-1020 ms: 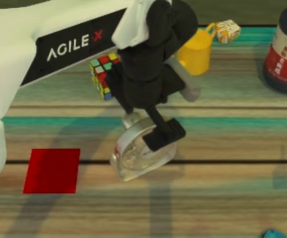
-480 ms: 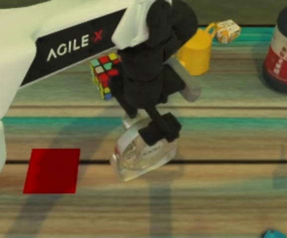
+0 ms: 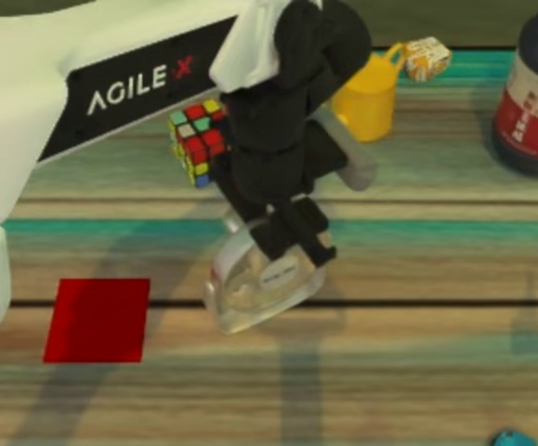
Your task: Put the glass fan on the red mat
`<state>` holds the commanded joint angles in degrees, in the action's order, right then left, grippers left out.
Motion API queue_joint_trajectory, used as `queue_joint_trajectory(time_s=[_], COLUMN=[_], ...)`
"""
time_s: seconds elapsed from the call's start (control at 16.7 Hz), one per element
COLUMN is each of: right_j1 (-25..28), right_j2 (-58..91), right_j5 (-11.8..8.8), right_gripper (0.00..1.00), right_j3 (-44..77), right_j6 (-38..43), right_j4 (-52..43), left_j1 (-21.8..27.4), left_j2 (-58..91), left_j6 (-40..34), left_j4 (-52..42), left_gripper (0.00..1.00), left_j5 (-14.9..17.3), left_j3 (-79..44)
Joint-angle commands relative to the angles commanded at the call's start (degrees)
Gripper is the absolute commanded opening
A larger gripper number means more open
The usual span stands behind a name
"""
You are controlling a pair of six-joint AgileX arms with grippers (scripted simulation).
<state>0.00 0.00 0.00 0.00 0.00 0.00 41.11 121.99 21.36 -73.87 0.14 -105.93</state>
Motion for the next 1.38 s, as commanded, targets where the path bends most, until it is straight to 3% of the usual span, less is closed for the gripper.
queue_joint_trajectory(time_s=[0.54,0.96,1.38], right_j1=[0.00,0.00,0.00], right_j2=[0.00,0.00,0.00], right_j5=[0.00,0.00,0.00], right_gripper=[1.00,1.00,1.00], right_j3=[0.00,0.00,0.00], right_j6=[0.00,0.00,0.00], right_j4=[0.00,0.00,0.00], left_j1=[-0.05,-1.01,-1.14], left_j2=[0.06,0.88,0.32], left_j6=[0.11,0.01,0.86], left_j4=[-0.20,-11.09,-11.62], left_gripper=[0.00,0.00,0.00], left_j5=[-0.03,-0.02,-0.06], left_j3=[-0.21,-11.92,-11.91])
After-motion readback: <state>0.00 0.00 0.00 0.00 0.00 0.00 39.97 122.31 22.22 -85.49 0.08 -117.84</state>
